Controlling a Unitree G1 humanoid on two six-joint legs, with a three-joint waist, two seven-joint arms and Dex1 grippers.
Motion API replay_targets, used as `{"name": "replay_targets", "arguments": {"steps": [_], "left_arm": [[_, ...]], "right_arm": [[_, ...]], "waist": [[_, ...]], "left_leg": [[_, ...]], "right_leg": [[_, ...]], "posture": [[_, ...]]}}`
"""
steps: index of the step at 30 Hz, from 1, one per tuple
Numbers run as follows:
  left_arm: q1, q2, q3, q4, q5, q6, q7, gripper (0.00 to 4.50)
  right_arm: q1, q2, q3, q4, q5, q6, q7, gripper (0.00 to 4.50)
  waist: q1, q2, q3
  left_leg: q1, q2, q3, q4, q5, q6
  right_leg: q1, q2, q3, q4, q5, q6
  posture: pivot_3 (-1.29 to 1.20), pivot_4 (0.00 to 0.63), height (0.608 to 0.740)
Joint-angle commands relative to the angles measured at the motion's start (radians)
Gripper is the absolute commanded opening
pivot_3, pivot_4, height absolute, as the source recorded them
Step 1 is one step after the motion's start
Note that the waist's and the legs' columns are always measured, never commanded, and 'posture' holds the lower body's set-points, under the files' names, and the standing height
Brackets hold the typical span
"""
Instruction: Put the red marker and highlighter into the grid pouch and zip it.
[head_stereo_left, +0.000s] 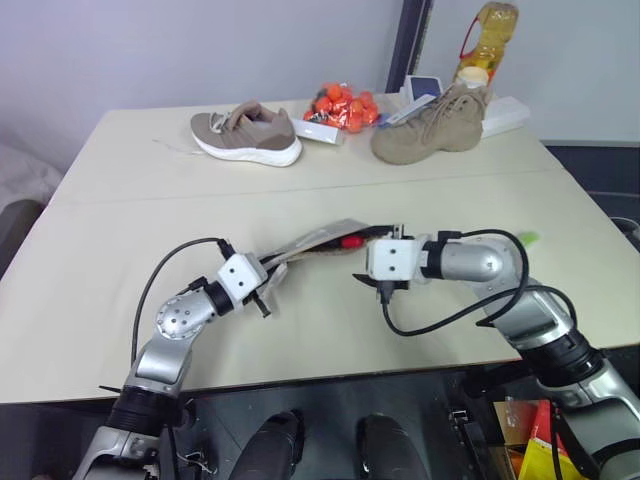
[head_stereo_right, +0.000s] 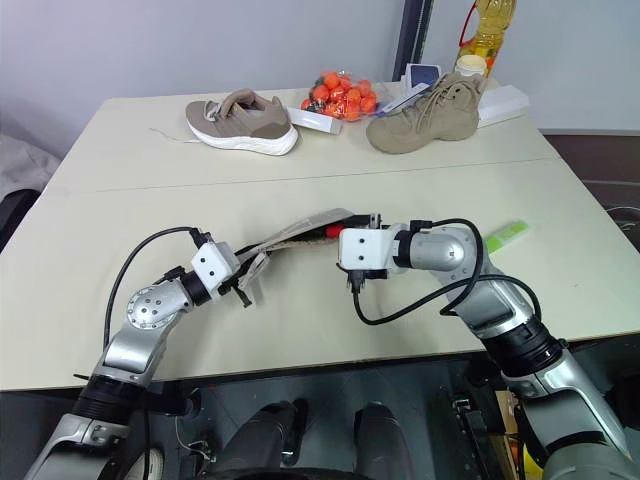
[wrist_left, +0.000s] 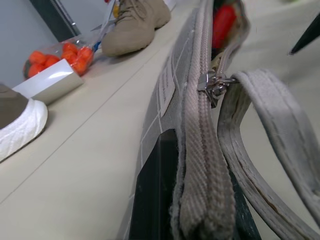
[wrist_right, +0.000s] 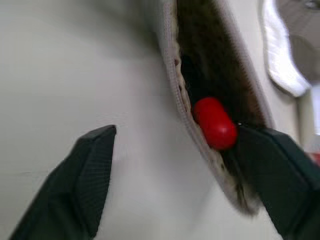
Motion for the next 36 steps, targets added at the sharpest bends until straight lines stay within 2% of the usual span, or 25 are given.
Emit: {"name": "replay_targets", "arguments": {"steps": [1, 5, 8, 12, 17, 21, 25, 27, 29, 31, 33, 34, 36], "left_arm": [[-0.009, -0.021, 0.028, -0.011, 0.018, 0.012, 0.069, 0.00], [-0.022, -0.050, 0.029, 0.016, 0.045, 0.021, 0.137, 0.00], [-0.032, -0.067, 0.019, 0.035, 0.058, 0.026, 0.165, 0.00], [-0.052, -0.094, -0.002, 0.058, 0.072, 0.029, 0.182, 0.00], [-0.079, -0.127, -0.021, 0.085, 0.072, 0.024, 0.179, 0.00], [-0.092, -0.144, -0.026, 0.094, 0.075, 0.018, 0.178, 0.00], [-0.093, -0.150, -0.031, 0.093, 0.075, 0.015, 0.179, 0.00], [-0.090, -0.152, -0.031, 0.089, 0.073, 0.013, 0.180, 0.00], [-0.086, -0.152, -0.027, 0.082, 0.072, 0.014, 0.182, 0.00], [-0.080, -0.151, -0.023, 0.076, 0.071, 0.016, 0.184, 0.00], [-0.074, -0.149, -0.021, 0.071, 0.071, 0.017, 0.185, 0.00], [-0.072, -0.148, -0.020, 0.070, 0.071, 0.017, 0.186, 0.00], [-0.069, -0.145, -0.013, 0.068, 0.072, 0.020, 0.193, 0.00]], "right_arm": [[0.025, 0.014, -0.176, -0.075, 0.145, 0.120, -0.026, 3.71], [0.062, 0.053, -0.368, -0.031, 0.264, 0.305, -0.121, 3.71], [0.076, 0.066, -0.472, 0.024, 0.278, 0.405, -0.233, 4.47], [0.032, 0.133, -0.588, 0.106, 0.163, 0.569, -0.577, 4.47], [0.018, 0.283, -0.692, 0.082, 0.144, 0.766, -0.823, 4.47], [-0.006, 0.359, -0.774, 0.114, 0.142, 0.810, -0.957, 4.47], [-0.034, 0.425, -0.824, 0.156, 0.173, 0.852, -1.018, 4.47], [-0.040, 0.444, -0.846, 0.181, 0.179, 0.842, -1.048, 3.96], [-0.046, 0.450, -0.855, 0.200, 0.200, 0.833, -1.047, 3.17], [-0.050, 0.451, -0.850, 0.212, 0.214, 0.826, -1.039, 2.00], [-0.049, 0.442, -0.829, 0.220, 0.220, 0.812, -1.028, 1.01], [-0.044, 0.433, -0.809, 0.221, 0.224, 0.798, -1.011, 0.83], [-0.015, 0.386, -0.703, 0.192, 0.223, 0.735, -0.916, 0.83]], "waist": [[0.003, 0.000, 0.000], [0.014, 0.000, 0.000], [0.020, 0.000, 0.000], [0.022, 0.000, 0.000], [0.018, 0.001, 0.000], [0.020, 0.001, -0.001], [0.019, 0.001, -0.001], [0.018, 0.002, -0.001], [0.017, 0.002, -0.001], [0.015, 0.002, -0.001], [0.011, 0.002, -0.001], [0.008, 0.002, -0.001], [-0.002, 0.002, -0.001]], "left_leg": [[0.000, 0.000, 0.000, 0.000, 0.000, 0.000], [0.000, 0.000, 0.000, 0.000, 0.000, 0.000], [0.000, 0.000, 0.000, 0.001, 0.000, 0.000], [0.000, 0.000, 0.000, 0.001, 0.000, 0.000], [0.000, 0.000, 0.001, 0.000, 0.000, 0.000], [0.000, 0.000, 0.002, 0.000, 0.001, -0.001], [0.000, 0.000, 0.002, 0.000, 0.001, 0.000], [0.000, 0.000, 0.002, 0.000, 0.001, 0.000], [0.000, 0.000, 0.002, 0.000, 0.001, 0.000], [0.000, 0.000, 0.003, 0.000, 0.001, 0.000], [0.001, 0.000, 0.003, 0.000, 0.001, 0.000], [0.001, 0.000, 0.003, 0.000, 0.001, 0.000], [0.001, 0.000, 0.003, 0.000, 0.001, 0.000]], "right_leg": [[0.000, 0.000, 0.000, 0.000, 0.000, 0.000], [0.000, 0.000, 0.000, 0.000, 0.000, 0.000], [0.000, 0.000, 0.000, 0.000, 0.000, 0.000], [0.000, 0.000, 0.000, 0.001, 0.001, -0.001], [-0.001, 0.000, 0.001, 0.001, 0.001, -0.001], [-0.002, 0.000, 0.001, 0.002, 0.001, -0.001], [-0.001, 0.001, 0.001, 0.002, 0.001, -0.001], [-0.001, 0.001, 0.001, 0.002, 0.001, -0.001], [-0.001, 0.001, 0.001, 0.002, 0.001, -0.001], [-0.001, 0.001, 0.002, 0.003, 0.001, -0.001], [-0.001, 0.001, 0.002, 0.003, 0.001, -0.001], [-0.001, 0.001, 0.002, 0.003, 0.001, -0.001], [-0.001, 0.001, 0.002, 0.004, 0.001, -0.001]], "posture": [[0.00, 0.150, 0.740], [0.00, 0.150, 0.740], [0.00, 0.150, 0.740], [0.00, 0.150, 0.740], [0.00, 0.150, 0.740], [0.00, 0.150, 0.740], [0.00, 0.150, 0.740], [0.00, 0.150, 0.740], [0.00, 0.150, 0.740], [0.00, 0.150, 0.740], [0.00, 0.150, 0.740], [0.00, 0.150, 0.740], [0.00, 0.150, 0.740]]}}
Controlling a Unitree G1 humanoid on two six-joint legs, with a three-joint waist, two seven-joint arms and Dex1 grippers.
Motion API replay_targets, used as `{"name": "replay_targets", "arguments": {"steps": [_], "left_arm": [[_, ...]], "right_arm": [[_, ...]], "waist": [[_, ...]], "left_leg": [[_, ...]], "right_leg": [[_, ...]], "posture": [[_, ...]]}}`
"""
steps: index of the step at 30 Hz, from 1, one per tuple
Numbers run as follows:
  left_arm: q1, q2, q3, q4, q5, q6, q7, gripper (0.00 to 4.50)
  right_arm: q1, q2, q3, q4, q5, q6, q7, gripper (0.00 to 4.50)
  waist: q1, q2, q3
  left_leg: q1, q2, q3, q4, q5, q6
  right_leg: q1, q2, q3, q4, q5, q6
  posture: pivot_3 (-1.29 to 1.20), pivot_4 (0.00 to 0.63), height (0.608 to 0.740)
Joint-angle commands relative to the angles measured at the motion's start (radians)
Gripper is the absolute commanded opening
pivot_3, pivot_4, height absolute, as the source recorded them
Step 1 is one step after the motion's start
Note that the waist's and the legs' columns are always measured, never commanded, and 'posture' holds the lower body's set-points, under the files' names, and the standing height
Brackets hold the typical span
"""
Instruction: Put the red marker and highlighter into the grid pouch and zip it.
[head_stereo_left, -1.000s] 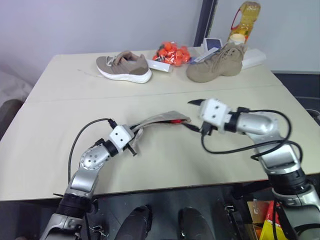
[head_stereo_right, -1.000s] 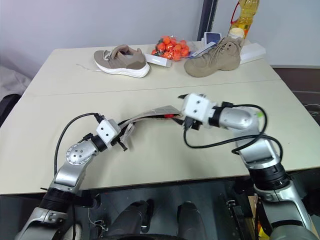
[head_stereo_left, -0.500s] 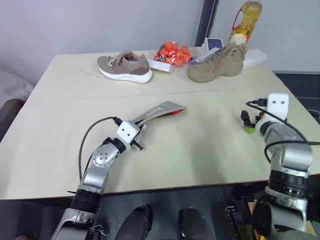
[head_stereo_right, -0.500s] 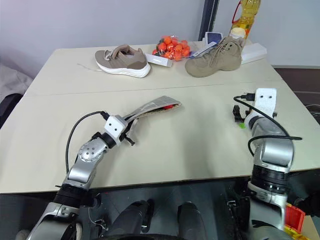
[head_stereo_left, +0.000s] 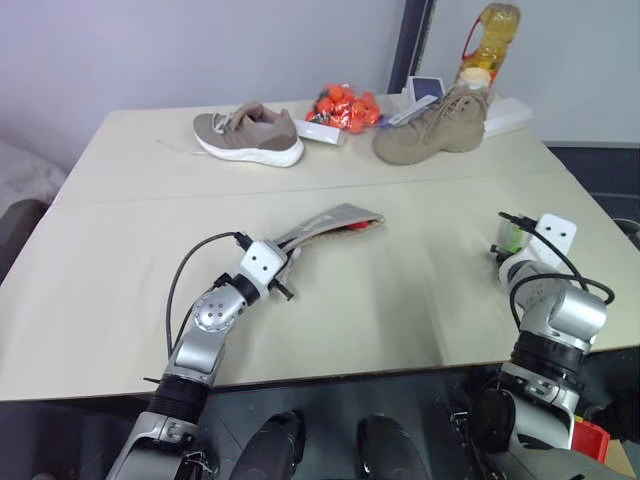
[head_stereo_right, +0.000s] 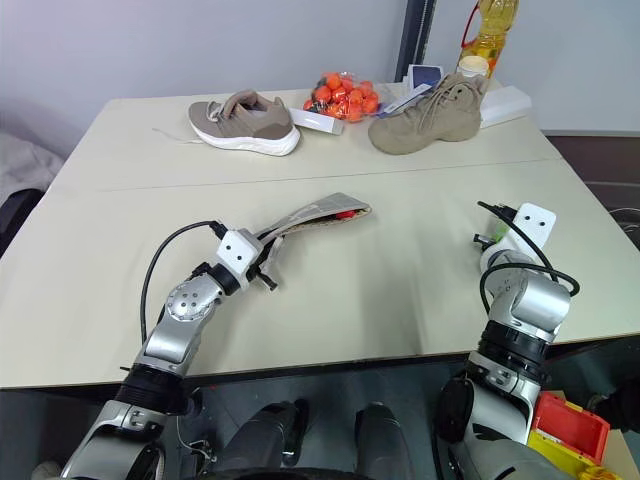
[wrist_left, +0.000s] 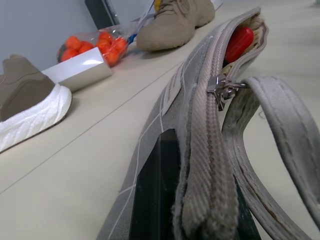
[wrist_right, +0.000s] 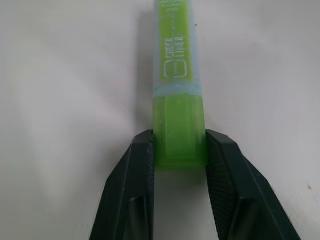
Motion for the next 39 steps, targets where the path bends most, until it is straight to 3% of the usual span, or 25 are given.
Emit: {"name": "replay_targets", "arguments": {"steps": [1, 4, 6, 9, 13, 30, 39], "left_arm": [[0.007, 0.008, 0.020, -0.042, -0.005, -0.014, 0.015, 0.00], [0.003, 0.011, 0.041, -0.041, -0.021, -0.003, 0.023, 0.00], [-0.005, 0.020, 0.053, -0.033, -0.030, -0.002, 0.022, 0.00], [-0.020, 0.037, 0.076, -0.015, -0.045, -0.007, 0.016, 0.00], [-0.028, 0.043, 0.082, -0.006, -0.051, -0.012, 0.012, 0.00], [-0.021, 0.032, 0.074, -0.019, -0.068, -0.030, -0.023, 0.00], [-0.017, 0.049, 0.034, -0.030, -0.046, -0.063, -0.083, 0.00]], "right_arm": [[0.035, -0.091, 0.188, -0.059, 0.000, -0.116, 0.152, 0.83], [0.102, -0.245, 0.441, -0.125, -0.081, -0.304, 0.330, 0.83], [0.127, -0.315, 0.528, -0.176, -0.081, -0.435, 0.450, 0.83], [0.158, -0.404, 0.600, -0.278, -0.042, -0.597, 0.646, 0.83], [0.198, -0.474, 0.640, -0.323, -0.041, -0.681, 0.759, 0.83], [0.204, -0.484, 0.681, -0.287, -0.120, -0.689, 0.801, 0.83], [0.169, -0.541, 0.751, -0.304, -0.212, -0.735, 0.870, 0.83]], "waist": [[-0.009, 0.000, 0.000], [-0.011, 0.001, 0.000], [-0.015, 0.001, 0.000], [-0.013, 0.001, 0.000], [-0.006, -0.001, 0.001], [0.016, -0.002, 0.001], [0.015, -0.001, 0.001]], "left_leg": [[0.000, 0.000, 0.000, 0.000, 0.000, 0.000], [0.000, 0.000, 0.000, 0.000, 0.000, 0.000], [0.000, 0.000, 0.001, 0.000, 0.000, 0.000], [0.000, 0.001, 0.001, 0.000, 0.000, 0.000], [0.000, 0.001, 0.001, 0.001, 0.000, 0.000], [0.000, 0.001, 0.001, 0.001, 0.000, 0.000], [0.000, 0.001, 0.001, 0.001, 0.000, 0.000]], "right_leg": [[0.000, 0.000, 0.000, 0.000, 0.000, 0.000], [0.000, 0.000, 0.000, 0.000, 0.000, 0.000], [0.000, 0.000, 0.000, 0.000, 0.000, 0.000], [0.000, 0.000, 0.000, 0.000, 0.000, 0.001], [0.002, 0.000, -0.001, -0.003, 0.000, 0.001], [0.002, 0.000, -0.001, -0.004, 0.001, 0.002], [0.002, 0.000, -0.001, -0.004, 0.001, 0.002]], "posture": [[0.00, 0.150, 0.740], [0.00, 0.150, 0.740], [0.00, 0.150, 0.740], [0.00, 0.150, 0.740], [0.00, 0.150, 0.740], [0.00, 0.150, 0.740], [0.00, 0.150, 0.740]]}}
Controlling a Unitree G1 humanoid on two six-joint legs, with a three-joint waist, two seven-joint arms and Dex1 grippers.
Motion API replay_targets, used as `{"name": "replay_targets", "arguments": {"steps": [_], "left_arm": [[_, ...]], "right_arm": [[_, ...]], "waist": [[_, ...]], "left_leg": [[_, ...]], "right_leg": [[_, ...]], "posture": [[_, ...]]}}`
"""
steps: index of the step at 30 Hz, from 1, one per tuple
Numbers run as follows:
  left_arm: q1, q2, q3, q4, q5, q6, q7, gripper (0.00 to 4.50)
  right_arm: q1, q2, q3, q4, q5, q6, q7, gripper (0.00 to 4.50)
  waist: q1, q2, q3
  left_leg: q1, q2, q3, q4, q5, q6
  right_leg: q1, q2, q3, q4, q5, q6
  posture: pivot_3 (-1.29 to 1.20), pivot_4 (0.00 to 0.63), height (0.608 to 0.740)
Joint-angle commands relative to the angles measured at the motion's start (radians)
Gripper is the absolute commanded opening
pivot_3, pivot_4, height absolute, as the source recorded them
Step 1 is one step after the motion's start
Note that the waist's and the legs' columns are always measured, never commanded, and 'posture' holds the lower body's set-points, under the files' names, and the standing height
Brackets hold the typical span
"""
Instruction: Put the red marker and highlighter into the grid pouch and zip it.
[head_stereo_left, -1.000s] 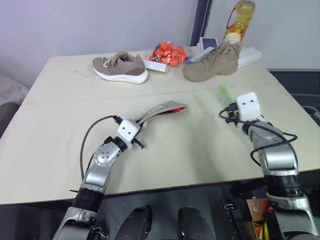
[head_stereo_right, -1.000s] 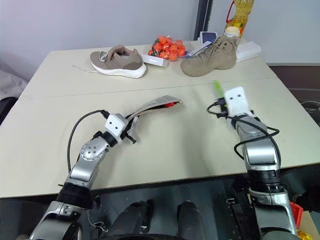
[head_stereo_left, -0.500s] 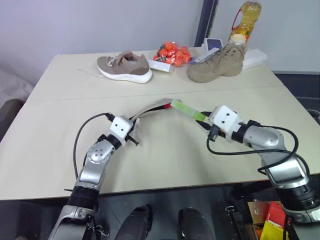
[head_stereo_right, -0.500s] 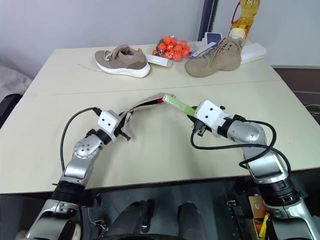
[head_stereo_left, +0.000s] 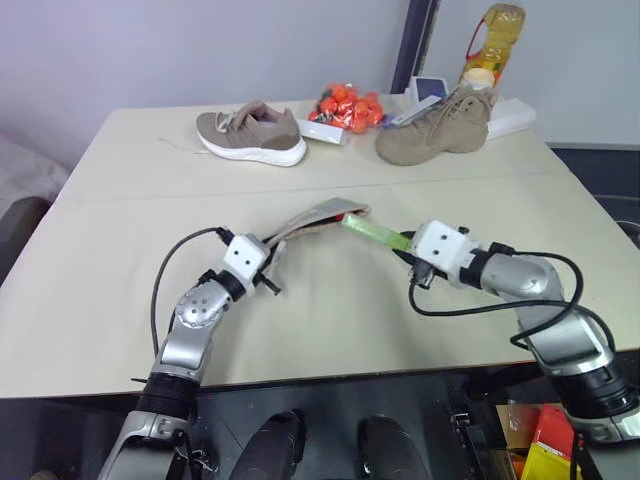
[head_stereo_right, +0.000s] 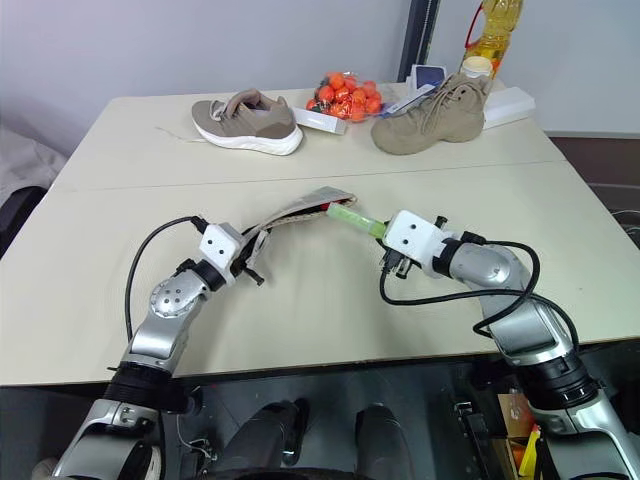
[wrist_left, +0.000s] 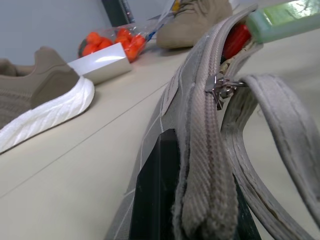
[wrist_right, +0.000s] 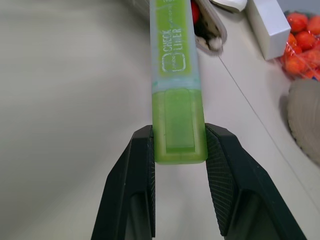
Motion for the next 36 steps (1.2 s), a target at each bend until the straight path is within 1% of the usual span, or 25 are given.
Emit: {"name": "replay_targets", "arguments": {"steps": [1, 5, 15, 18, 20, 22, 23, 26, 28, 31, 34, 36], "left_arm": [[-0.009, 0.010, -0.027, -0.047, 0.005, -0.046, -0.032, 0.00], [-0.016, 0.016, -0.049, -0.054, 0.003, -0.059, -0.060, 0.00], [-0.031, 0.015, -0.088, -0.066, -0.001, -0.072, -0.117, 0.00], [-0.032, 0.014, -0.086, -0.069, -0.004, -0.066, -0.120, 0.00], [-0.031, 0.013, -0.081, -0.071, -0.007, -0.060, -0.118, 0.00], [-0.030, 0.010, -0.068, -0.073, -0.016, -0.043, -0.109, 0.00], [-0.034, 0.005, -0.059, -0.073, -0.023, -0.028, -0.102, 0.00], [-0.050, -0.009, -0.038, -0.081, -0.051, 0.020, -0.093, 0.00], [-0.070, -0.024, -0.023, -0.092, -0.085, 0.080, -0.087, 0.00], [-0.119, -0.052, -0.004, -0.103, -0.144, 0.231, -0.074, 0.00], [-0.160, -0.067, 0.007, -0.110, -0.176, 0.364, -0.058, 0.00], [-0.209, -0.090, 0.028, -0.109, -0.222, 0.488, -0.031, 0.00]], "right_arm": [[-0.040, -0.039, 0.033, -0.045, -0.046, -0.038, 0.043, 0.83], [-0.073, -0.049, 0.077, -0.066, -0.082, -0.045, 0.082, 0.83], [-0.161, -0.014, 0.185, -0.080, -0.183, -0.071, 0.140, 0.83], [-0.171, 0.000, 0.187, -0.074, -0.191, -0.070, 0.148, 0.83], [-0.172, 0.004, 0.175, -0.076, -0.184, -0.060, 0.154, 1.90], [-0.171, 0.009, 0.138, -0.080, -0.168, -0.072, 0.138, 2.79], [-0.169, 0.015, 0.107, -0.087, -0.140, -0.074, 0.134, 3.26], [-0.175, 0.035, 0.024, -0.107, -0.050, -0.049, 0.139, 3.26], [-0.187, 0.066, -0.063, -0.132, 0.059, 0.023, 0.143, 3.26], [-0.191, 0.097, -0.192, -0.178, 0.238, 0.158, 0.157, 3.26], [-0.175, 0.110, -0.254, -0.212, 0.359, 0.284, 0.147, 3.26], [-0.118, 0.109, -0.270, -0.253, 0.443, 0.364, 0.156, 3.26]], "waist": [[0.000, 0.000, 0.000], [-0.001, 0.000, 0.000], [0.000, 0.000, 0.000], [0.000, 0.000, 0.000], [0.000, 0.000, 0.000], [0.000, 0.000, 0.000], [0.000, 0.000, 0.000], [0.001, 0.000, 0.000], [0.001, 0.000, 0.000], [0.001, 0.000, 0.000], [0.001, -0.001, 0.000], [0.001, -0.001, 0.000]], "left_leg": [[0.000, 0.000, 0.000, 0.000, 0.000, 0.000], [0.000, 0.000, 0.000, 0.000, 0.000, 0.000], [0.000, 0.000, 0.000, 0.000, 0.000, 0.000], [0.000, 0.000, 0.000, 0.000, 0.000, 0.000], [0.000, 0.000, 0.000, 0.000, 0.000, 0.000], [0.000, 0.000, 0.000, 0.000, 0.000, 0.000], [0.000, 0.000, 0.000, 0.000, 0.000, 0.000], [-0.001, 0.000, 0.000, 0.000, 0.000, 0.000], [-0.001, 0.000, 0.000, 0.000, 0.000, 0.000], [-0.001, 0.000, -0.001, 0.000, 0.000, 0.000], [-0.001, 0.000, -0.001, 0.000, 0.000, 0.000], [-0.001, 0.000, -0.001, 0.000, 0.000, 0.000]], "right_leg": [[0.000, 0.000, 0.000, 0.000, 0.000, 0.000], [0.000, 0.000, 0.000, 0.000, 0.000, 0.000], [0.000, 0.000, 0.000, 0.000, 0.000, 0.000], [-0.001, 0.000, 0.000, 0.000, 0.000, 0.000], [0.000, 0.000, 0.000, 0.000, 0.000, 0.000], [0.000, 0.000, 0.000, 0.000, 0.000, 0.000], [0.000, 0.000, 0.000, 0.000, 0.000, 0.000], [0.000, 0.000, 0.000, 0.000, 0.000, 0.000], [0.000, 0.000, 0.000, 0.000, 0.000, 0.000], [0.000, 0.000, 0.000, 0.000, 0.000, 0.000], [0.000, 0.001, 0.000, 0.000, 0.000, 0.000], [0.000, 0.000, 0.000, 0.000, 0.000, 0.000]], "posture": [[0.00, 0.150, 0.740], [0.00, 0.150, 0.740], [0.00, 0.150, 0.740], [0.00, 0.150, 0.740], [0.00, 0.150, 0.740], [0.00, 0.150, 0.740], [0.00, 0.150, 0.740], [0.00, 0.150, 0.740], [0.00, 0.150, 0.740], [0.00, 0.150, 0.740], [0.00, 0.150, 0.740], [0.00, 0.150, 0.740]]}}
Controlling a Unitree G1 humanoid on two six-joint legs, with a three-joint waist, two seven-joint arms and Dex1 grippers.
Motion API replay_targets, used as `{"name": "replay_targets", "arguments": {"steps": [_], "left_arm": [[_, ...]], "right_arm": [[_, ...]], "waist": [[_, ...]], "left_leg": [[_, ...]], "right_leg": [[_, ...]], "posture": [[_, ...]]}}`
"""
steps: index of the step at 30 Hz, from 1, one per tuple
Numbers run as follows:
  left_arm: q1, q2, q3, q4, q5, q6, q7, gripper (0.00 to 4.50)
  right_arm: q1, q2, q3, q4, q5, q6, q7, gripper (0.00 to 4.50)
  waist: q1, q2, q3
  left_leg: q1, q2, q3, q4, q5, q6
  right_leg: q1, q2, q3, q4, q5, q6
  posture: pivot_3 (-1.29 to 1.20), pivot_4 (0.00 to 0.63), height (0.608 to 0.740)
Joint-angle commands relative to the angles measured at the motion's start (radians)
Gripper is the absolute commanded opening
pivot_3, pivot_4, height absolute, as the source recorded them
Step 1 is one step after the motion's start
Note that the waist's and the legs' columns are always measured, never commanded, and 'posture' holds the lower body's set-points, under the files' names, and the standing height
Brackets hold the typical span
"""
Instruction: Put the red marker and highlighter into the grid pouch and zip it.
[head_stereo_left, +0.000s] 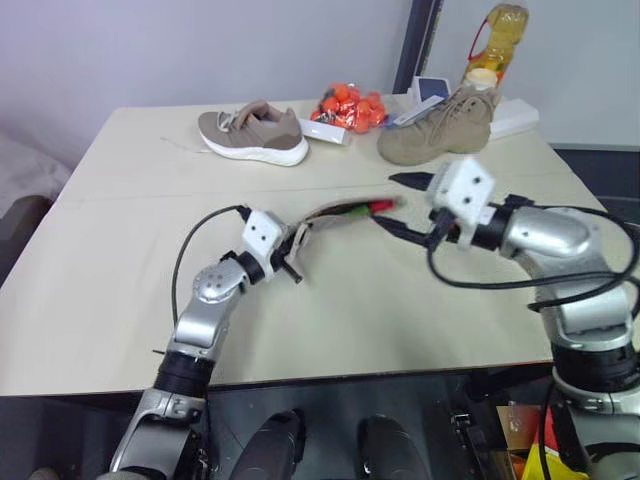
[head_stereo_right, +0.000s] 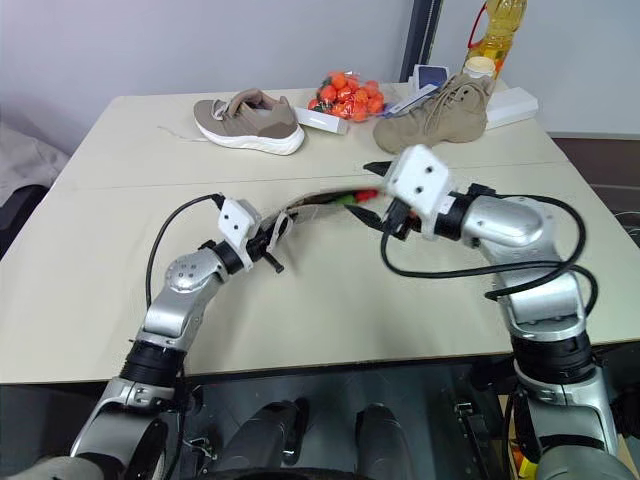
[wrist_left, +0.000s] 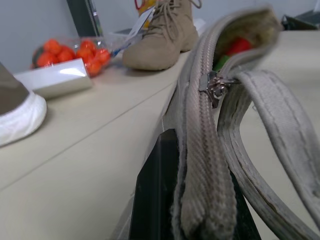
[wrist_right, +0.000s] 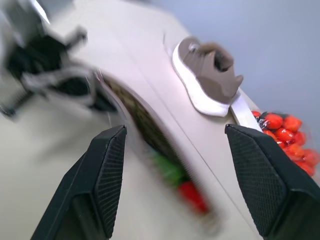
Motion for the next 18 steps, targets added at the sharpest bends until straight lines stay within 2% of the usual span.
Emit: {"name": "replay_targets", "arguments": {"steps": [1, 5, 9, 18], "left_arm": [[-0.091, -0.036, 0.060, -0.038, -0.096, 0.210, 0.056, 0.00], [-0.160, -0.070, 0.100, -0.060, -0.194, 0.393, 0.068, 0.00], [-0.188, -0.082, 0.124, -0.072, -0.248, 0.491, 0.075, 0.00], [-0.183, -0.105, 0.134, -0.112, -0.307, 0.548, 0.095, 0.00]], "right_arm": [[0.068, 0.025, -0.037, -0.081, 0.136, 0.129, -0.018, 3.26], [0.080, 0.139, -0.002, -0.045, 0.123, 0.165, -0.181, 3.26], [0.045, 0.269, 0.040, 0.014, 0.096, 0.187, -0.331, 3.26], [0.008, 0.351, 0.159, 0.071, 0.065, 0.144, -0.401, 3.26]], "waist": [[0.001, 0.000, 0.000], [-0.008, 0.000, 0.000], [-0.019, 0.000, 0.000], [-0.024, 0.000, 0.000]], "left_leg": [[0.000, 0.000, -0.001, 0.000, 0.000, 0.000], [0.000, 0.000, 0.000, 0.000, 0.000, 0.000], [0.000, 0.000, 0.000, 0.000, 0.000, 0.000], [0.000, 0.000, 0.000, 0.000, 0.000, -0.001]], "right_leg": [[0.000, 0.000, 0.000, 0.000, 0.000, 0.000], [-0.001, 0.000, 0.000, 0.001, 0.000, 0.000], [-0.001, 0.001, 0.000, 0.002, 0.000, 0.000], [-0.001, 0.001, 0.001, 0.002, 0.000, 0.000]], "posture": [[0.00, 0.150, 0.740], [0.00, 0.150, 0.740], [0.00, 0.150, 0.740], [0.00, 0.150, 0.740]]}}
